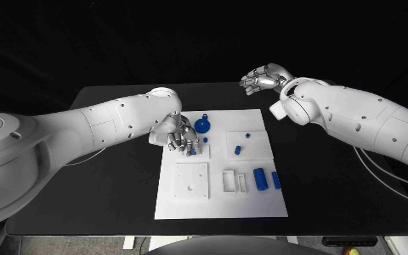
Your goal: Assemble the parts on the task board
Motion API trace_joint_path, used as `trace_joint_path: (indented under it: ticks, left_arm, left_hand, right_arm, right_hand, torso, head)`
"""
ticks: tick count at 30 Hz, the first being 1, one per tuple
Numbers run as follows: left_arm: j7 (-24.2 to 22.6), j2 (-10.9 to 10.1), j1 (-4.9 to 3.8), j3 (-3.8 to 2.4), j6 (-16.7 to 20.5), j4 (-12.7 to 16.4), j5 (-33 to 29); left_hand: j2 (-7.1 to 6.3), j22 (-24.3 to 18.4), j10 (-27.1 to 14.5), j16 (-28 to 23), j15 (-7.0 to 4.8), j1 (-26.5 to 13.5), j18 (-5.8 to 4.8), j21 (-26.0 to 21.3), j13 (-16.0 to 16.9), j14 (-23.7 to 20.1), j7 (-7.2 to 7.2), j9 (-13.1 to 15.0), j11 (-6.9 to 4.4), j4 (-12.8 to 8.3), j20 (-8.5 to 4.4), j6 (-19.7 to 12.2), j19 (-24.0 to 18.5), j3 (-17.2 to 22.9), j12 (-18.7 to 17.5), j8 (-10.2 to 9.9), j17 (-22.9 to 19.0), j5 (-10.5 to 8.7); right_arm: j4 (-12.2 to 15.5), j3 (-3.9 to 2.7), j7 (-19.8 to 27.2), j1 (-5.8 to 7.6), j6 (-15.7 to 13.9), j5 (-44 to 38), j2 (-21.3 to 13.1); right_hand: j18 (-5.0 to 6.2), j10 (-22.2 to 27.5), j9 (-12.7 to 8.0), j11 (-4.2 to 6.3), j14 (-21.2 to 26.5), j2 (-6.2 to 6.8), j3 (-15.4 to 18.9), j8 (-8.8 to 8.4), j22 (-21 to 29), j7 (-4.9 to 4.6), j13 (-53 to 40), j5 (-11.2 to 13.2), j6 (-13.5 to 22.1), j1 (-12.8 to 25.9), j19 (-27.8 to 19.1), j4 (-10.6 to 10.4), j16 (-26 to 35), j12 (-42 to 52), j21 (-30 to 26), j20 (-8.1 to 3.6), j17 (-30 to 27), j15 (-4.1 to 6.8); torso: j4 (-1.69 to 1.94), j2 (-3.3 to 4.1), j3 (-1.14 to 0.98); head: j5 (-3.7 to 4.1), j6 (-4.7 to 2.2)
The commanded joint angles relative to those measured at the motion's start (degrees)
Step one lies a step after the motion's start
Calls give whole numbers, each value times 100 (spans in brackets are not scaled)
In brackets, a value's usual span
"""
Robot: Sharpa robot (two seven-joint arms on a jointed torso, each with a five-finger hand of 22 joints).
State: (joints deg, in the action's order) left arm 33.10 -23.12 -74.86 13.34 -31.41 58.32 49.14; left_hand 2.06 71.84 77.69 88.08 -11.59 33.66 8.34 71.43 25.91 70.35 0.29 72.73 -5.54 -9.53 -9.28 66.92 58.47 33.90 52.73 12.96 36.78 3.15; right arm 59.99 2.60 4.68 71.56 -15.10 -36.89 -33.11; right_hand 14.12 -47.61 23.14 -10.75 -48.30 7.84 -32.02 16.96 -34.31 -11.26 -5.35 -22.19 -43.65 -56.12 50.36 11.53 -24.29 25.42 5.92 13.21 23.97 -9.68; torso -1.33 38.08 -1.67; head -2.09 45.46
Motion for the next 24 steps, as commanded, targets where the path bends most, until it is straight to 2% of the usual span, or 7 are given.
trace_joint_path:
  ticks: [1, 10, 17, 18, 20, 24]
  left_arm:
    - [-13, 6, 1, -1, 21, -12, -38]
    - [-9, -13, 1, -2, 65, -3, -9]
    - [-35, -32, 1, -3, 132, 7, -16]
    - [-34, -33, 1, -3, 133, 11, -16]
    - [-33, -32, 1, -3, 138, 13, -16]
    - [-42, -28, 1, -3, 123, 0, -16]
  left_hand:
    - [11, -5, 21, -1, -8, -55, -44, -38, 7, -8, 24, -9, -2, 37, -636, 7, -35, -4, -22, -26, 6, -35]
    - [-21, -3, 24, 1, -12, -54, -36, -35, 12, -7, 19, -13, -6, 22, -640, 22, -37, -7, -22, -24, 10, -36]
    - [-206, -8, 28, -2, -16, -198, -25, -38, 20, -7, 14, -19, -10, 113, -638, 43, -40, -72, -26, -28, 19, -40]
    - [-300, -9, 28, -4, -16, -261, -24, -40, 21, -9, 15, -23, -9, 144, -637, 40, -44, -106, -29, -34, 21, -40]
    - [-387, -8, 25, -4, -14, -365, -22, -40, 24, -12, 16, -25, -7, 175, -635, 36, -50, -186, -31, -40, 25, -39]
    - [-430, -1, 15, -3, -18, -491, 1, -37, 34, -24, 13, -22, -11, 75, -643, 27, -76, -406, -35, -52, 38, -38]
  right_arm:
    - [5, -1, 34, -3, 69, 0, -3]
    - [6, -1, 37, -9, 73, 0, -6]
    - [-3, -1, 43, -27, 89, 0, -4]
    - [-2, -1, 43, -31, 86, 0, -4]
    - [-3, -1, 41, -37, 85, -1, -3]
    - [-1, -1, 43, -39, 84, -5, -1]
  right_hand:
    - [88, 18, -9, -30, 34, 9, 35, -15, 10, -160, 11, -37, 45, 51, -33, 3, -29, 26, -24, 13, -10, -21]
    - [88, 19, -10, -31, 35, 9, 37, -15, 10, -161, 15, -39, 46, 52, -34, 4, -31, 27, -25, 14, -14, -21]
    - [88, 20, -12, -32, 37, 13, 43, -15, 11, -162, 18, -39, 49, 57, -35, 3, -32, 28, -26, 15, -17, -22]
    - [88, 21, -14, -32, 38, 19, 52, -16, 12, -163, 22, -41, 52, 66, -37, 1, -34, 29, -27, 16, -20, -23]
    - [88, 21, -15, -33, 40, 22, 59, -16, 12, -164, 24, -45, 54, 72, -38, 0, -35, 30, -28, 17, -22, -24]
    - [88, 23, -17, -33, 42, 21, 64, -17, 12, -165, 28, -52, 58, 75, -39, -1, -36, 31, -28, 17, -25, -24]
  torso:
    - [0, 1, -2]
    - [0, 0, 2]
    - [1, 2, 2]
    - [2, 2, 1]
    - [2, 2, 0]
    - [3, 1, -2]
  head:
    - [2, -2]
    - [4, -1]
    - [10, -1]
    - [10, -2]
    - [10, -2]
    - [7, 0]
